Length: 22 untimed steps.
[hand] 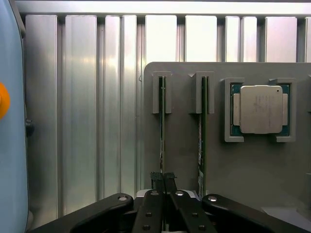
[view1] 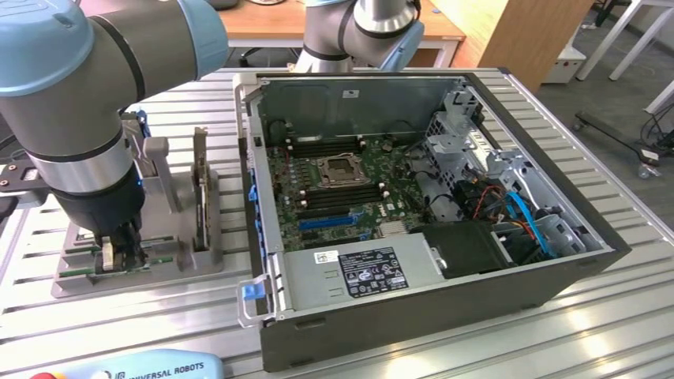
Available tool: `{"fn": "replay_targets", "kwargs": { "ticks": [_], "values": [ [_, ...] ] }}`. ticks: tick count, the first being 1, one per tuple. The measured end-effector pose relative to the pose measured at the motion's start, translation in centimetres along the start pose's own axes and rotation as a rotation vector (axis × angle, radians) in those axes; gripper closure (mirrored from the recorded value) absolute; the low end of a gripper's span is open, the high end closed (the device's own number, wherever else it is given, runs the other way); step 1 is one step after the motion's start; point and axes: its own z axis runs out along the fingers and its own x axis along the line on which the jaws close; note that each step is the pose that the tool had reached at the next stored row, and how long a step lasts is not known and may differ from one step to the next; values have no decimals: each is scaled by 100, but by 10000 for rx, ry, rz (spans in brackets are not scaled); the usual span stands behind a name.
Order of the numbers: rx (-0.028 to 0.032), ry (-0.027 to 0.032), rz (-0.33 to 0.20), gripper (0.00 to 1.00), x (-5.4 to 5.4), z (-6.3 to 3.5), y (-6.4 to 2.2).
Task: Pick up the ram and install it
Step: 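Pick up the ram and move it above insertion slot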
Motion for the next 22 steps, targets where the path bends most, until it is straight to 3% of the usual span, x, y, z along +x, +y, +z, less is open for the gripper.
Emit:
{"fn": "replay_targets", "kwargs": {
  "ticks": [8, 22],
  "values": [
    [1, -1, 0, 89, 1, -43, 2],
    [0, 0, 0, 89, 7, -363, 15]
  ]
}}
